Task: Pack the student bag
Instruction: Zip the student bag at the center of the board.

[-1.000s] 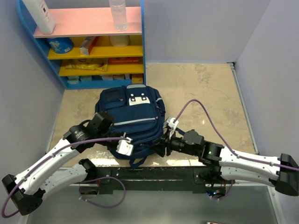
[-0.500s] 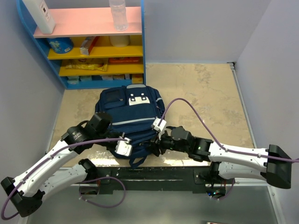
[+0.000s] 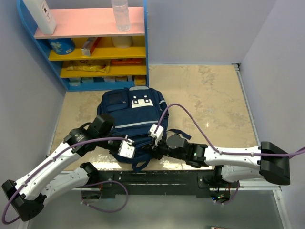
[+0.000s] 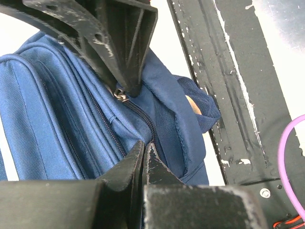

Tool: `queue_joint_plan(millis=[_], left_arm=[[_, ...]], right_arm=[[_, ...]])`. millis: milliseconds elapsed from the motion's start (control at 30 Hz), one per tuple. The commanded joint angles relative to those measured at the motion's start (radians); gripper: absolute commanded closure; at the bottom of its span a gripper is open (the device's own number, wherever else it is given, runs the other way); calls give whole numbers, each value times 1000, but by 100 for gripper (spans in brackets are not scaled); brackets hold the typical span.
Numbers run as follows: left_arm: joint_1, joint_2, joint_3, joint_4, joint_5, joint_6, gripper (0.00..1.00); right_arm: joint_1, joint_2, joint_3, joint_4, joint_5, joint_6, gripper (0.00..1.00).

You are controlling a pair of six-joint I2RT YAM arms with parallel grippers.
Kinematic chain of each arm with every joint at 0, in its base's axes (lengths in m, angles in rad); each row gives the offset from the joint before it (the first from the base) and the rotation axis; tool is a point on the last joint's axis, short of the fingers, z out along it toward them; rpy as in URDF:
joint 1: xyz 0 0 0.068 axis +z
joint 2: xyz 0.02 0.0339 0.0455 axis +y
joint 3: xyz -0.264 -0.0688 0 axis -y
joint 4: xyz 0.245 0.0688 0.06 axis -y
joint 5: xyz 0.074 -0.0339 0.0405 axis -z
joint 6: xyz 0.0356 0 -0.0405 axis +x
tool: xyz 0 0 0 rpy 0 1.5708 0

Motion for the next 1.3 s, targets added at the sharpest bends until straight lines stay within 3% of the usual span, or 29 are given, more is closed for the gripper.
queue_joint_plan(millis=[0,33,67,333,667,900,1133,1267], left_arm=[[4,-20,44,153,134,-5,100],[2,-24,38,155,134,-5,100],[4,-27,33,155,130,-3,100],[4,-46,4,147,116,18,100],[4,-66,-6,120,113,49,100],[4,-87,-31,86,107,90,100],[5,-109,-39,86,107,90,100],[8,-116,-36,87,102,90,100]], right_arm=[[16,-22,31,23,70,-14,88],[19,-32,31,8,76,-11,98],[20,-61,33,-38,87,-11,100],[31,-229,-1,-215,144,53,100],[31,-152,77,-520,237,198,100],[31,-146,171,-559,191,195,100],[31,-105,163,-494,113,176,89],[31,-97,128,-402,76,205,76]])
